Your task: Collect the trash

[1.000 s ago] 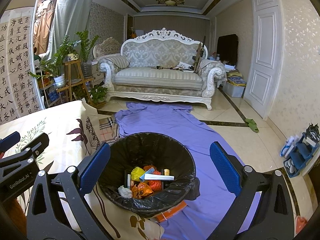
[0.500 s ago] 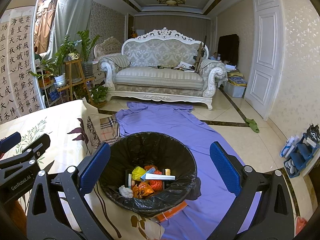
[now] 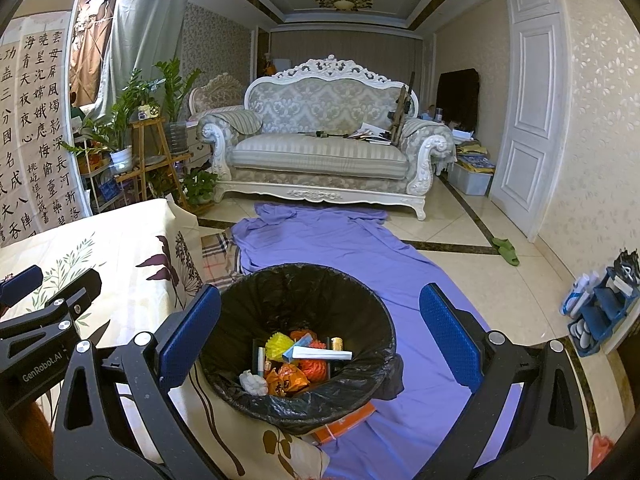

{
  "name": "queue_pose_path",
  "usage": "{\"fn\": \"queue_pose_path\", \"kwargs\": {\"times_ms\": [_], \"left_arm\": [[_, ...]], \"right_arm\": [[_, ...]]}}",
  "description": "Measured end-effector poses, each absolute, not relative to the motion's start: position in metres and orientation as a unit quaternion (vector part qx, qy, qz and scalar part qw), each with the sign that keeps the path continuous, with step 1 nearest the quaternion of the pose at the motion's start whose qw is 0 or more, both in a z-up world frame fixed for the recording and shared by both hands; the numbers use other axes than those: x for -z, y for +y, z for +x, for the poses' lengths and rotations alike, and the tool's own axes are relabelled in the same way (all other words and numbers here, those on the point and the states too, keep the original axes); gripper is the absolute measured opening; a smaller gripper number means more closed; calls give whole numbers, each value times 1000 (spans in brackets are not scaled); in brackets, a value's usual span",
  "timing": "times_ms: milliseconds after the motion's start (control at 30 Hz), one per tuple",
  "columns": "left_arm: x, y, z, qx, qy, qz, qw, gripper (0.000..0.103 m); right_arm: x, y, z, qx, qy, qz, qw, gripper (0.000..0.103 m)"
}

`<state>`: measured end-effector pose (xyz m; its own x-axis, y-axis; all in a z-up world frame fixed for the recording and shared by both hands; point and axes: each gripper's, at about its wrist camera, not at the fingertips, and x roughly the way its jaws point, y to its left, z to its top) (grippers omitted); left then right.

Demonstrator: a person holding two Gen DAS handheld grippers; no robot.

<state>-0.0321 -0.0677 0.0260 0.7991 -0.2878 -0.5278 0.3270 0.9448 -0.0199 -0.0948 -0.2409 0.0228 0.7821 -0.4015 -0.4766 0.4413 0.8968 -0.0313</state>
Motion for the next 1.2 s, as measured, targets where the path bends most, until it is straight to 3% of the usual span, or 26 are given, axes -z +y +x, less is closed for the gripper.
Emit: {"fn": "queue_pose_path", "kwargs": {"times_ms": [1200], "left_arm": [[-32, -74, -32, 150, 257, 32, 954, 86]], "right_arm": [[-23, -239, -94, 223, 243, 41, 943, 97]]}}
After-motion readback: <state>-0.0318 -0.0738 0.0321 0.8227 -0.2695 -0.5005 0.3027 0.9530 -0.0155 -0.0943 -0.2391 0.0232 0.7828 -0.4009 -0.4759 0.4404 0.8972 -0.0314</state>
